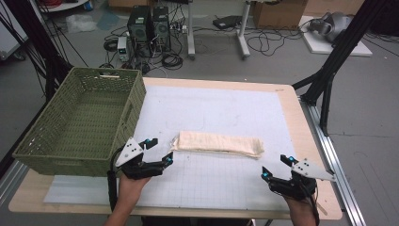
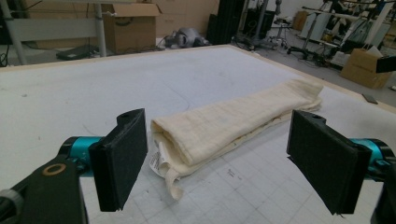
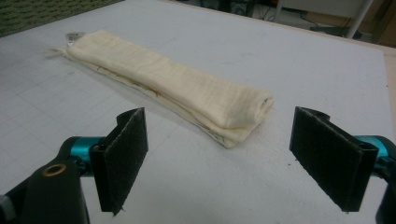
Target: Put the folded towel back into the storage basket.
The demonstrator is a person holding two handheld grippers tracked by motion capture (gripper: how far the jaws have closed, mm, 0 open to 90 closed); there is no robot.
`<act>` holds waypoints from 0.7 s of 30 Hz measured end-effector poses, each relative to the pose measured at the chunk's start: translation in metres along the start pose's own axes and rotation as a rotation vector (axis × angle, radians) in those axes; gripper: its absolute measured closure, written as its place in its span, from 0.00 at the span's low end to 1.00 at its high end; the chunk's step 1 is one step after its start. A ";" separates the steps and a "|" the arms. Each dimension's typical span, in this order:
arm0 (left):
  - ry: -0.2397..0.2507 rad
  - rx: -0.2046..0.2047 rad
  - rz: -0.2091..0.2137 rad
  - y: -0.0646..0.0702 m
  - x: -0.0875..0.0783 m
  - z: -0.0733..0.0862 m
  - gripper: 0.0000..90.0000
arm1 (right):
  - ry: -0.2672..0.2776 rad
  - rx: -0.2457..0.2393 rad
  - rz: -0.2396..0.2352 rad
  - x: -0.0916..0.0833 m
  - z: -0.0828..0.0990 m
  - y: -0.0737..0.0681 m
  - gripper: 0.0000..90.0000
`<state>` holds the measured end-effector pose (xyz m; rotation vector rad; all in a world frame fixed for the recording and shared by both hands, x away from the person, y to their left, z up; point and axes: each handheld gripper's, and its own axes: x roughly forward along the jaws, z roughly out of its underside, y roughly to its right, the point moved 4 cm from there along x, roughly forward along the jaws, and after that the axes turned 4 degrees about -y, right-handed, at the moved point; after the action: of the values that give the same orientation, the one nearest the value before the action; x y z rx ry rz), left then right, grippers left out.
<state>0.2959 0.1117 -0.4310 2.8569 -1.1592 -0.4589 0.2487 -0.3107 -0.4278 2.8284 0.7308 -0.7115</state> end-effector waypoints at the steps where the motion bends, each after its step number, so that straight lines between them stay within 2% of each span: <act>1: -0.002 0.001 -0.001 -0.001 0.000 0.000 0.23 | 0.000 0.000 0.000 0.000 0.000 0.000 0.20; 10: -0.010 0.000 0.002 0.000 0.002 0.001 0.23 | 0.005 0.000 0.001 -0.001 0.003 0.006 0.20; 18: -0.031 -0.035 0.019 0.001 0.010 0.000 0.22 | -0.023 0.004 0.010 0.004 0.004 0.009 0.20; 21: -0.041 -0.039 0.016 0.001 0.011 0.000 0.22 | -0.027 -0.020 0.021 0.004 0.005 0.009 0.20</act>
<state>0.3026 0.1033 -0.4340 2.8164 -1.1651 -0.5351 0.2538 -0.3183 -0.4338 2.7992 0.6983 -0.7330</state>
